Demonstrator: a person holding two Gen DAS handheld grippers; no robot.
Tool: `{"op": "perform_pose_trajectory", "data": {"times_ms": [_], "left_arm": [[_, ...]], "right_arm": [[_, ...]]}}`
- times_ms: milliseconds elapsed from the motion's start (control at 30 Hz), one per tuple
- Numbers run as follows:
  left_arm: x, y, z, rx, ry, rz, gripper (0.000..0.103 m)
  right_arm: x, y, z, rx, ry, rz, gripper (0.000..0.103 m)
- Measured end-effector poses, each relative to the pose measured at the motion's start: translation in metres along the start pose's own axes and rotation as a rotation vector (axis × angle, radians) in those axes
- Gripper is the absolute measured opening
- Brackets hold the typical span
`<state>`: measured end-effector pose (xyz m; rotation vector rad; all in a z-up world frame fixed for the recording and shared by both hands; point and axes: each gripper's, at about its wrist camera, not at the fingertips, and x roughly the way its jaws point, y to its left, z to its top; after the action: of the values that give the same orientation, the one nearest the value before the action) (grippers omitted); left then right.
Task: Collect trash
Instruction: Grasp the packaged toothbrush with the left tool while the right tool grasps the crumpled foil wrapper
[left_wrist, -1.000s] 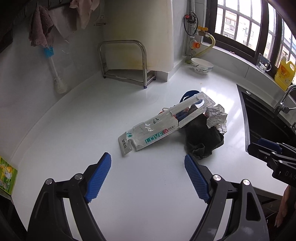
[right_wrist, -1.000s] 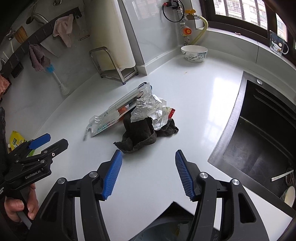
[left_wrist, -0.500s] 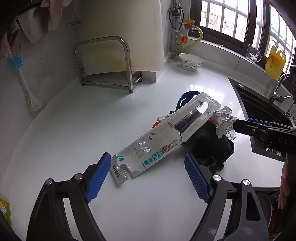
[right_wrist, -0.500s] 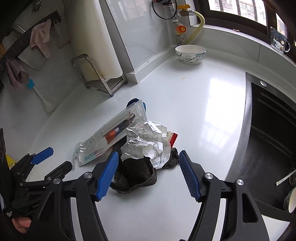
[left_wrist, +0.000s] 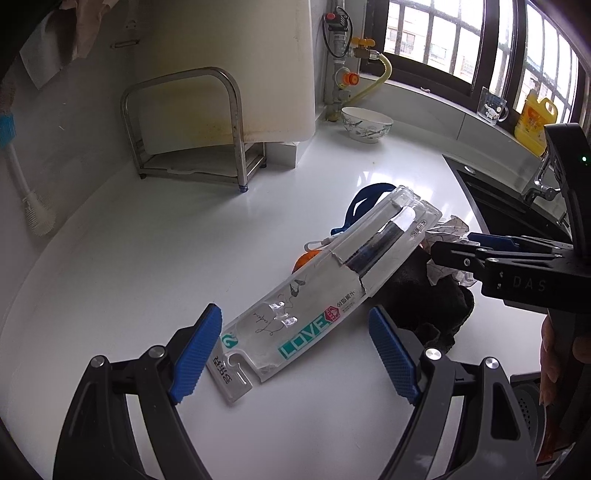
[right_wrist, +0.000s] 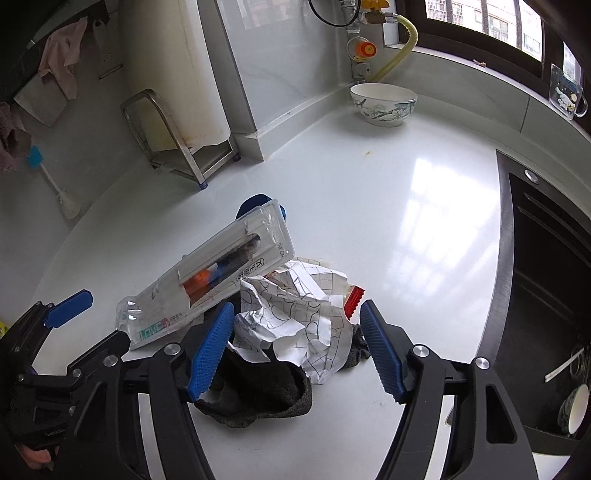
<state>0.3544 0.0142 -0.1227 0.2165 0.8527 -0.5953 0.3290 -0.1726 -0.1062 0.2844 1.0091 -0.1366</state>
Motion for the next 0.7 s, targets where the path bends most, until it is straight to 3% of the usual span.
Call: {"op": "perform_pose_trajectory", "data": {"times_ms": [67,200,700], "left_arm": [[0.002,0.000,0.000,0.007,0.003,-0.005,0.080],[0.006,0.000,0.000,0.021,0.010,-0.021,0.080],[0.034,-0.006,0.008,0.126,0.024,-0.069,0.080]], "right_arm": [[-0.001,0.001,0.000,-0.004,-0.004,0.008,0.050],[-0.005,0.000,0.000,0.001,-0.021,0.030,0.037],[-0.039,-0.027,-0.006,0.102,-0.066,0.058,0.034]]}}
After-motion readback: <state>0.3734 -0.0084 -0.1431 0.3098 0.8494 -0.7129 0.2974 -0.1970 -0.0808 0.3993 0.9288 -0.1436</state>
